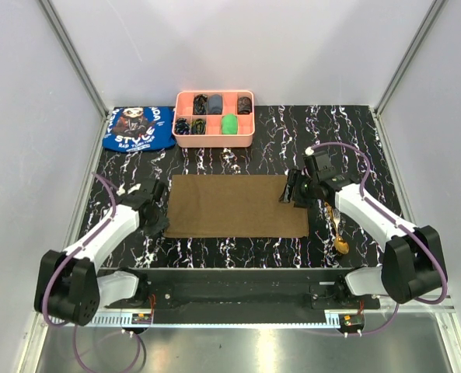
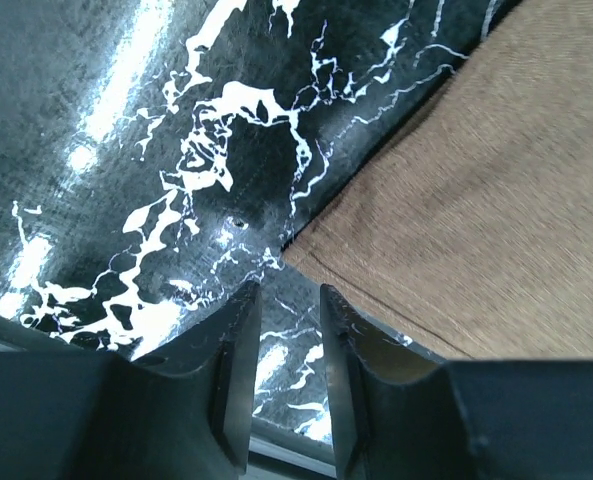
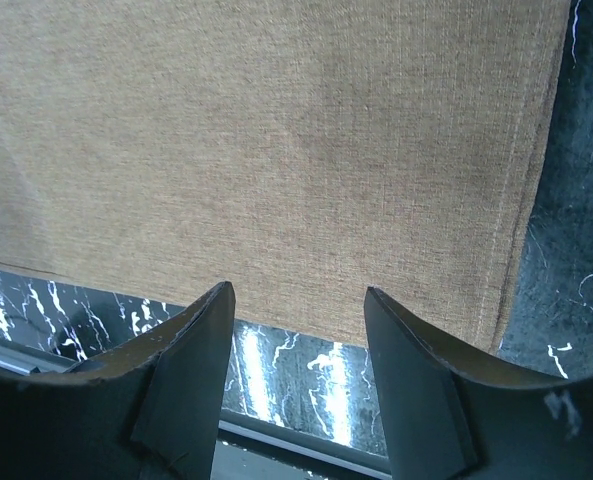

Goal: Fold the napkin into a case and place the utensils inside
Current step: Fold and flatten the napkin at the center of the board.

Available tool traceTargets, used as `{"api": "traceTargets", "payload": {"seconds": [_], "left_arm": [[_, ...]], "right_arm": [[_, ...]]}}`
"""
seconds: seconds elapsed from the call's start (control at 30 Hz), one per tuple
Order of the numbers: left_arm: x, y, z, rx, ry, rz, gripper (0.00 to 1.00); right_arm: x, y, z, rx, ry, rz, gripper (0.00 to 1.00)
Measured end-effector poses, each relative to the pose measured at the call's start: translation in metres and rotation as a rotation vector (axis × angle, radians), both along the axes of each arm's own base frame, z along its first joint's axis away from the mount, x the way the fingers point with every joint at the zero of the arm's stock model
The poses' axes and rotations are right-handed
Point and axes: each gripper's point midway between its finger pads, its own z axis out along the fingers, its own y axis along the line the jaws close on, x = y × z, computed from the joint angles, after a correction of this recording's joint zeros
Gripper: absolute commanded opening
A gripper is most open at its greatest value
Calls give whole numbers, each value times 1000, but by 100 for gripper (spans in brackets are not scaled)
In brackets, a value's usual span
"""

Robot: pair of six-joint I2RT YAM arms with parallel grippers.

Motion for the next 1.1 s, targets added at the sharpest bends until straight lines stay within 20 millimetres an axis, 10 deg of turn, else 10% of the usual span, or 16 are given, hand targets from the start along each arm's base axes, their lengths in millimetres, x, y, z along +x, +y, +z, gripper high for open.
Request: {"api": "traceTargets", "payload": {"seconds": [0.6,1.1], "left_arm": [[20,-6,-21,3,11,-1,31],[24,-6,-25,9,8,-5,0]], "right_arm": [[-9,-4,-11,-13,28,4,64],[-14,-5,-17,-17,43,5,64]]}}
